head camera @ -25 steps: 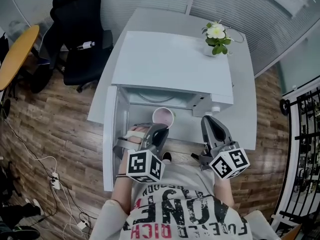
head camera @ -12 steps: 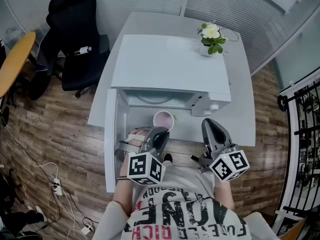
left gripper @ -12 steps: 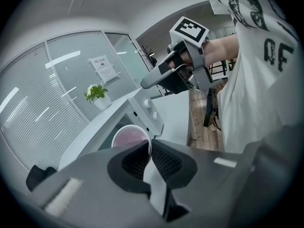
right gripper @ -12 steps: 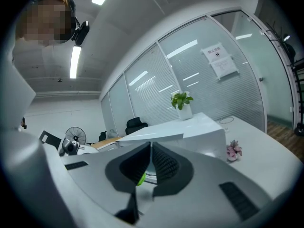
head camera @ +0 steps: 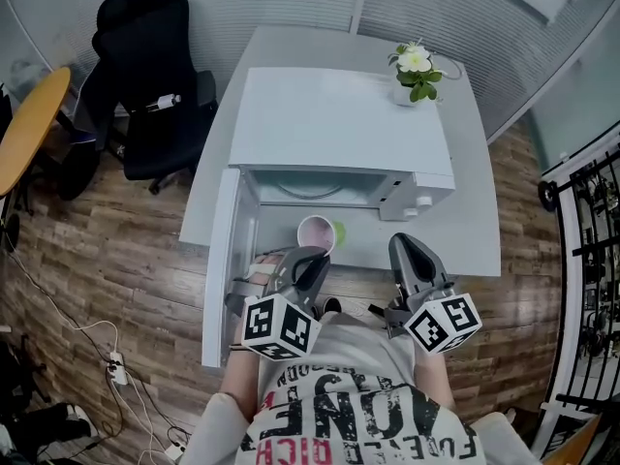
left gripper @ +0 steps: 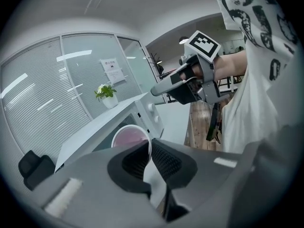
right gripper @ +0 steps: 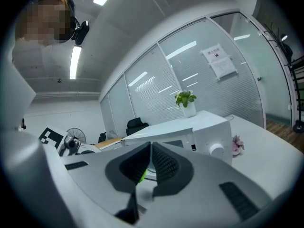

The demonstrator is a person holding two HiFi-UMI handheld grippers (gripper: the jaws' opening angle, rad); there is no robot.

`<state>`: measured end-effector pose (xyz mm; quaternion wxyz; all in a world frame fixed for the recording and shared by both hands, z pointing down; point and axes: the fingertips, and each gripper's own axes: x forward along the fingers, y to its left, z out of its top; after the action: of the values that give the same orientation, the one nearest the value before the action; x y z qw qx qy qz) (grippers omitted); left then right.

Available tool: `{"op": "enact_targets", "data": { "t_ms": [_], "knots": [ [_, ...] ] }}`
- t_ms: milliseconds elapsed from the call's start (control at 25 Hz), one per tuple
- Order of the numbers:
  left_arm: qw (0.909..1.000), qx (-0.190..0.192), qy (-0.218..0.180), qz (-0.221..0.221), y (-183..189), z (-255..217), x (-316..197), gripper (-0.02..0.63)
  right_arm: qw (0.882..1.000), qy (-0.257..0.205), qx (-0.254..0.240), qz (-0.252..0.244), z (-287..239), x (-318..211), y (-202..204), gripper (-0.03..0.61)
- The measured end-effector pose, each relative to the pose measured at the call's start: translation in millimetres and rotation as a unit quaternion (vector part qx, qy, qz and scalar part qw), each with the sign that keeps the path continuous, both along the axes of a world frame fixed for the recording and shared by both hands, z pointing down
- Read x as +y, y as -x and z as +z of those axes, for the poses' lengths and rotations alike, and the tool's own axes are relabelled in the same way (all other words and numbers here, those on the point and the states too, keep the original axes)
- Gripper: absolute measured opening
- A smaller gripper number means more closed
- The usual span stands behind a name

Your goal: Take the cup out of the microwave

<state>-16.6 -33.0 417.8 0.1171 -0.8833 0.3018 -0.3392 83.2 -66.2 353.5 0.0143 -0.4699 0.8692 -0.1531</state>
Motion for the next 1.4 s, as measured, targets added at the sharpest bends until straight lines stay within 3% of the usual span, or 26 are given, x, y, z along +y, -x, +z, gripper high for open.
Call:
{"op": "enact_targets", "data": {
  "t_ms": [240, 480, 960, 1160, 1400],
  "knots": [
    [0.9993, 0.03, -0.002, -0.02, 13, -3, 3, 0.031, 1.0, -0.002, -0.003, 0.002, 2, 10, 11, 0.021],
    [0.9916, 0.106, -0.014, -0.073, 29, -16, -4, 0.031, 1.0, -0.004, 0.006, -0.004, 3, 14, 21, 0.021],
    [0.9645, 0.211, -0.034, -0.156, 55, -34, -15, 0.031, 1.0, -0.01, 0.01, -0.014, -2, 11, 29, 0.021],
    [0.9467, 0.263, -0.045, -0.181, 68, -48, -16, 0.031, 1.0, -0.012, 0.011, -0.016, -5, 14, 32, 0.021],
    [0.9325, 0.285, -0.074, -0.21, 80, -55, -15, 0.031, 1.0, -0.019, 0.014, -0.016, -8, 16, 34, 0.021]
  ]
}}
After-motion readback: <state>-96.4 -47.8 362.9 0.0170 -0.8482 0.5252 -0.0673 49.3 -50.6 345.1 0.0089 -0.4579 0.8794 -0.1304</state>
